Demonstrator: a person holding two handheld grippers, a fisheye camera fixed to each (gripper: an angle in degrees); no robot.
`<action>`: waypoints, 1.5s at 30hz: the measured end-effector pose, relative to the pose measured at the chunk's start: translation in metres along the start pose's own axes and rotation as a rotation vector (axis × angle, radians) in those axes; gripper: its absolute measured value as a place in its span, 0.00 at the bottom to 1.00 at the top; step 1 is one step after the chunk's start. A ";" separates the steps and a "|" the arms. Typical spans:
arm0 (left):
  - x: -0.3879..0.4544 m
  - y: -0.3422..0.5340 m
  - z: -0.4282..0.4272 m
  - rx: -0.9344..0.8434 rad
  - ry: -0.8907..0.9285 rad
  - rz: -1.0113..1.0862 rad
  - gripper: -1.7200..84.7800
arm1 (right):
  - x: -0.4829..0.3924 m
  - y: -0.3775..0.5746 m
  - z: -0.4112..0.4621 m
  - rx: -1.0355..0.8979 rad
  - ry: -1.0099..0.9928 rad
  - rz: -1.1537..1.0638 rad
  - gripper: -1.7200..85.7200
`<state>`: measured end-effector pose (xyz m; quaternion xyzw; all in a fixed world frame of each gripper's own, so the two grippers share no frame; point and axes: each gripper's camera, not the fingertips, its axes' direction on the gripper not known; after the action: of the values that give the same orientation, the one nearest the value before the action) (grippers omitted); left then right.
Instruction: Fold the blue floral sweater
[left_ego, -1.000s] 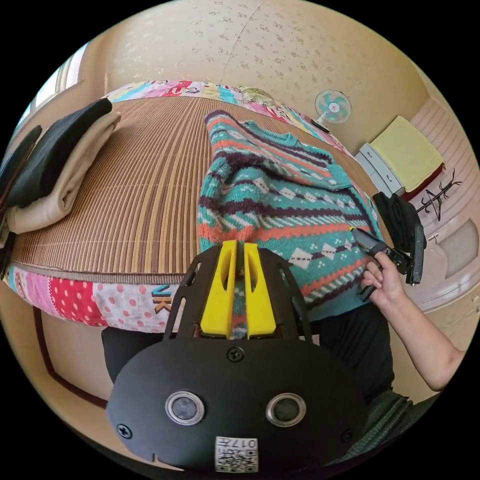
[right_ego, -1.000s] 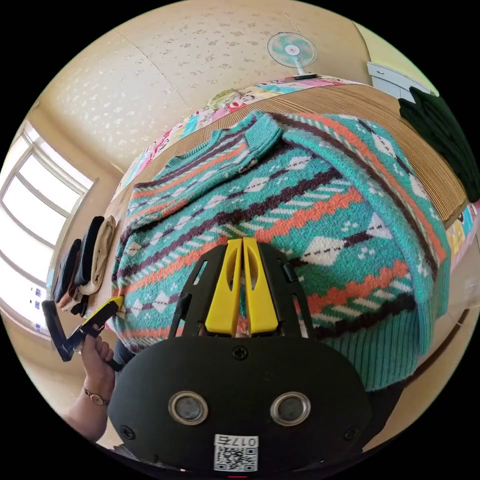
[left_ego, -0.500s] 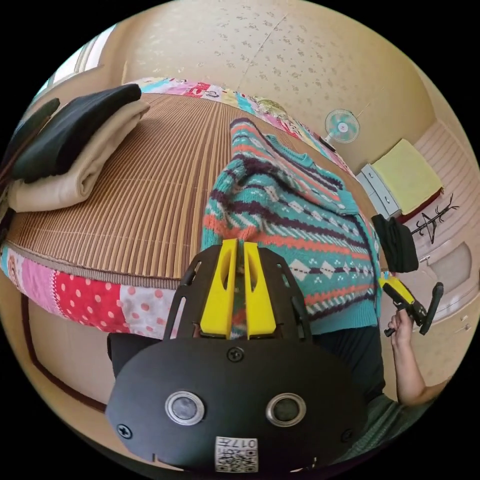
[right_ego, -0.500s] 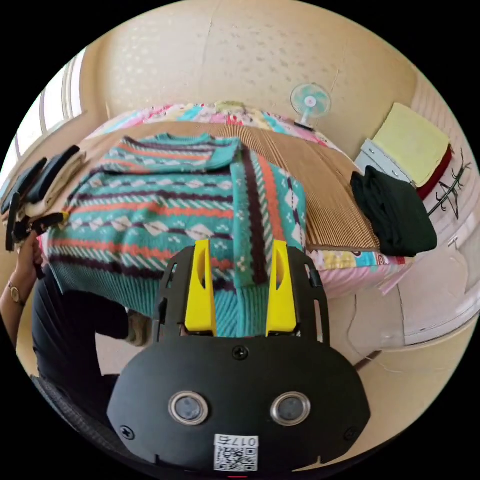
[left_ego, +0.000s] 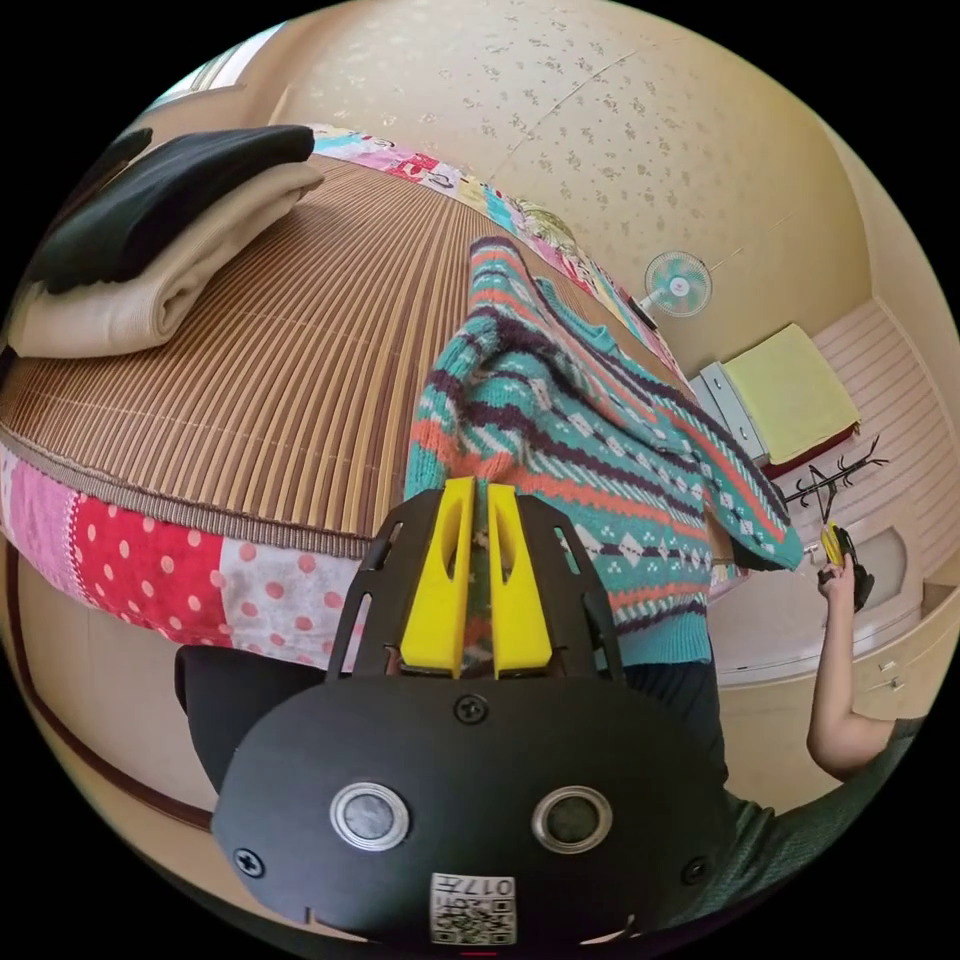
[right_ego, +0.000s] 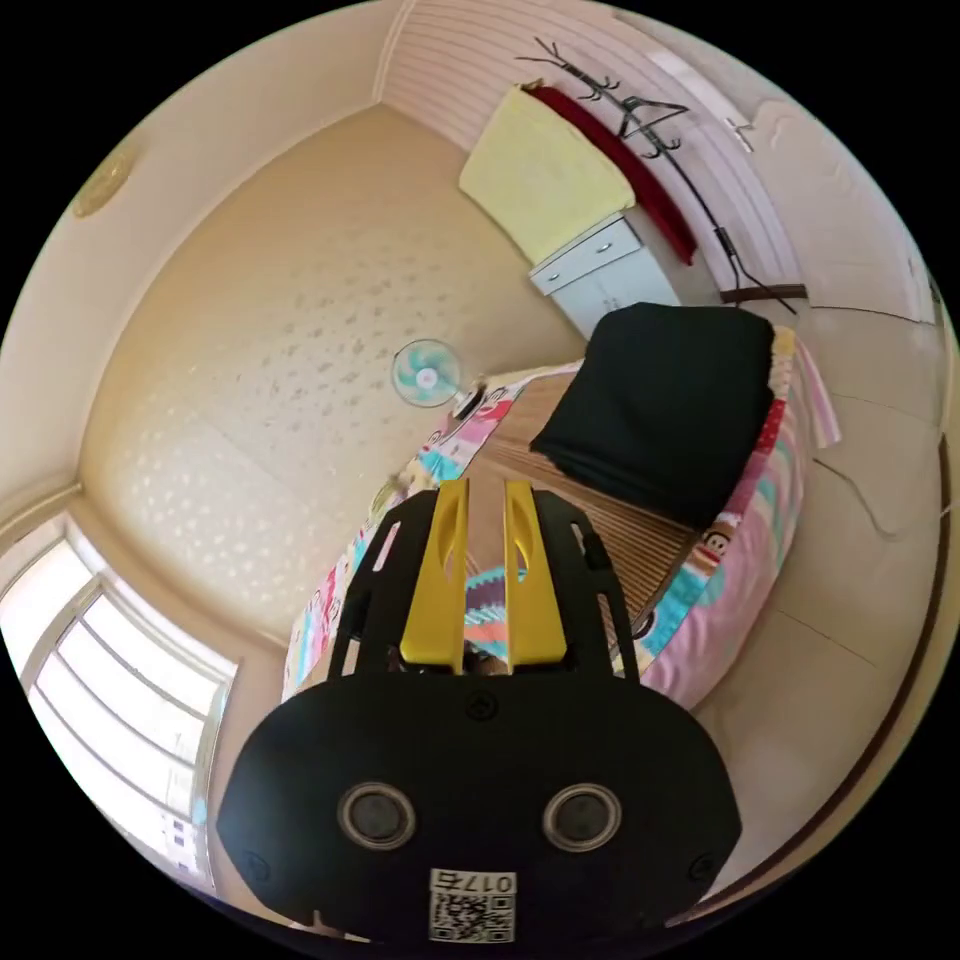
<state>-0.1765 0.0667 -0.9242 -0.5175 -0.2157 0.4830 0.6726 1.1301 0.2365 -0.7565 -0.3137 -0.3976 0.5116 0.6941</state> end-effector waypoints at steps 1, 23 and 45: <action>0.000 0.000 -0.001 0.005 -0.005 -0.004 0.05 | 0.019 -0.001 0.000 0.011 0.055 0.039 0.10; 0.000 -0.027 -0.012 0.010 -0.026 -0.005 0.05 | 0.095 0.078 0.239 -0.583 -0.050 0.363 0.09; 0.024 -0.044 -0.025 -0.013 0.044 0.032 0.05 | -0.276 0.577 0.296 -0.956 -0.264 -0.954 0.13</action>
<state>-0.1272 0.0755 -0.8989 -0.5359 -0.1957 0.4806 0.6660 0.5611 0.1411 -1.1623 -0.3113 -0.7554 -0.0478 0.5746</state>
